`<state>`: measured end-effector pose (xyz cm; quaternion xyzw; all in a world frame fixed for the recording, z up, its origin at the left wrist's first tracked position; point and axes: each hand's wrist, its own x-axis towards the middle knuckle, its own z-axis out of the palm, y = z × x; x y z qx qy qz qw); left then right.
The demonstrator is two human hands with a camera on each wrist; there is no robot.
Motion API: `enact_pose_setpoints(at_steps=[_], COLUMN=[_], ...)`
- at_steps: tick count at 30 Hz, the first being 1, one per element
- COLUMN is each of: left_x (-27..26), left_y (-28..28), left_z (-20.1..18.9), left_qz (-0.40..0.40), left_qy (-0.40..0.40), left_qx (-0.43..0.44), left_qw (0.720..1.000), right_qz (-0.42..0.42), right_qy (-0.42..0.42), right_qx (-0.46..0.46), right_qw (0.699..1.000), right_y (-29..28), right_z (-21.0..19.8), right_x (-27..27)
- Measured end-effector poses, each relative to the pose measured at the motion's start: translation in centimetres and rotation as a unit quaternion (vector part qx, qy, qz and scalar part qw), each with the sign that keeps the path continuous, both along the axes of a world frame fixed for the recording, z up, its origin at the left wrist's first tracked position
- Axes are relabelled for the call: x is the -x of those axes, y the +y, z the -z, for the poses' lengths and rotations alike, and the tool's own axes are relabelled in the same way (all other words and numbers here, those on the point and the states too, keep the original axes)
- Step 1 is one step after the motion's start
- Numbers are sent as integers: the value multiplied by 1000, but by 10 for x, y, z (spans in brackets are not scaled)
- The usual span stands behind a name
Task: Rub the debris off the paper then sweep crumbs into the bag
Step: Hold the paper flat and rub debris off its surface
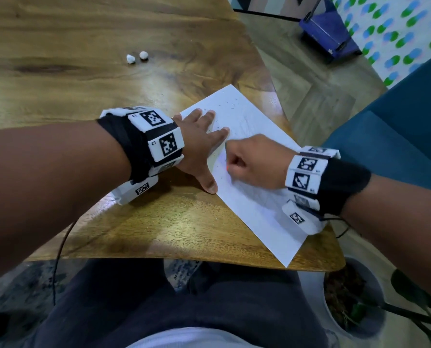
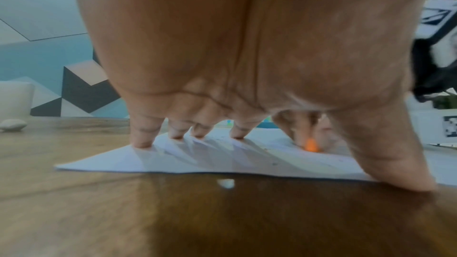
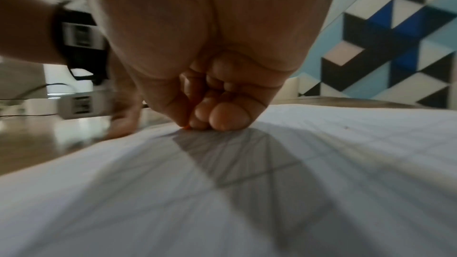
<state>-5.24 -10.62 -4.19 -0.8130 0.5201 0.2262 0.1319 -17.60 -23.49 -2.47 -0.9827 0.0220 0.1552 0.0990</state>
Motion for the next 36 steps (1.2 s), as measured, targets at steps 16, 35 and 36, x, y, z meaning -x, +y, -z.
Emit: enact_pose_setpoints(at_steps=[16, 35, 36], left_x=[6, 5, 4], left_y=[-3, -1, 0], left_z=[4, 4, 4], left_qz=[-10, -2, -2], left_qy=[-7, -11, -9], left_qx=[6, 16, 19], left_qw=[1000, 1000, 1000], right_qz=[-6, 42, 66], right_qy=[10, 12, -5], right_qx=[-29, -25, -18], right_qw=[1000, 999, 998], right_y=[8, 8, 1], right_z=[3, 4, 4], right_x=[16, 3, -6])
